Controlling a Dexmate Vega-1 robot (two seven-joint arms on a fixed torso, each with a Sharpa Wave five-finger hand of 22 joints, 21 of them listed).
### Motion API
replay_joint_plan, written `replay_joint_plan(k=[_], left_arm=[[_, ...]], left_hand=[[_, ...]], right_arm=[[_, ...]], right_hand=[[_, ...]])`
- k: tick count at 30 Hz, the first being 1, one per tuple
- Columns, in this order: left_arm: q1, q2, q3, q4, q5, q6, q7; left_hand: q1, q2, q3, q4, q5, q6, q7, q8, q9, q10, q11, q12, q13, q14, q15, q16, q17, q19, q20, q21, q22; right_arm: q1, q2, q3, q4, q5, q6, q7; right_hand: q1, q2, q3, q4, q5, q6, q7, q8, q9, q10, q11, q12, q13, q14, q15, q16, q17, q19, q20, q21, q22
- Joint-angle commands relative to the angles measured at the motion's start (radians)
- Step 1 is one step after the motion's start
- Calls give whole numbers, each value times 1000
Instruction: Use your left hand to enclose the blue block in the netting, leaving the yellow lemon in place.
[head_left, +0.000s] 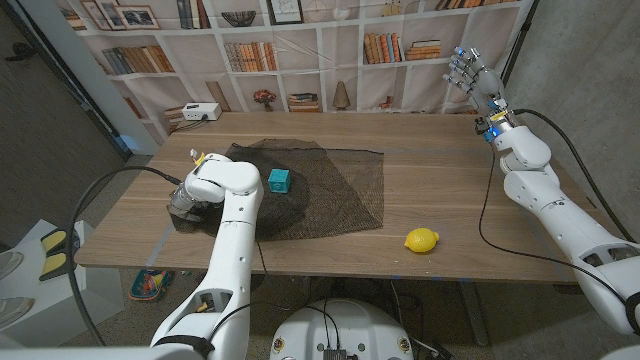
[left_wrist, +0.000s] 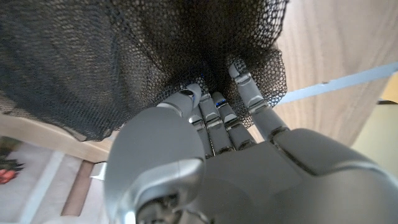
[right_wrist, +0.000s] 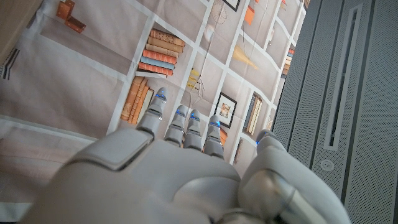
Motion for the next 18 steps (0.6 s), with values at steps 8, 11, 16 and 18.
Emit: replay_joint_plan(k=[8, 11, 16, 18], left_arm=[[59, 161, 160, -278, -887, 29, 874], [53, 163, 171, -289, -865, 29, 849], [42, 153, 189, -300, -772, 29, 759], [42, 151, 194, -307, -748, 29, 743]], left_hand=[[21, 1, -9, 18, 13, 48, 23, 20, 46, 127, -78, 121, 220, 609, -93, 216, 510, -18, 1, 43, 7], [23, 1, -9, 22, 15, 47, 27, 23, 56, 122, -79, 129, 237, 604, -93, 216, 523, -25, 3, 51, 7], [27, 1, -9, 27, 17, 47, 27, 27, 69, 118, -79, 140, 259, 597, -93, 215, 538, -31, 7, 62, 6], [28, 1, -9, 29, 18, 44, 27, 28, 74, 117, -79, 145, 268, 596, -93, 216, 545, -33, 9, 66, 5]], right_arm=[[-28, -1, 21, -30, 29, -9, -12], [-28, 1, 24, -29, 36, -8, -7], [-29, 4, 28, -29, 44, -9, -3], [-28, 6, 29, -27, 47, -8, 0]], right_hand=[[-5, 2, 3, 0, -6, 5, 0, 3, 4, 7, -4, 3, 4, 11, -1, 4, 4, 1, -9, 2, 2], [-5, 2, 3, 0, -5, 5, 0, 3, 4, 8, -3, 4, 4, 12, -2, 4, 4, 0, -9, 2, 3], [-6, 2, 4, 0, -5, 6, 1, 3, 4, 9, -5, 4, 4, 13, -2, 4, 4, 0, -10, 2, 3], [-6, 2, 4, 0, -5, 5, 0, 3, 4, 8, -4, 4, 4, 13, -2, 4, 4, -1, -10, 2, 3]])
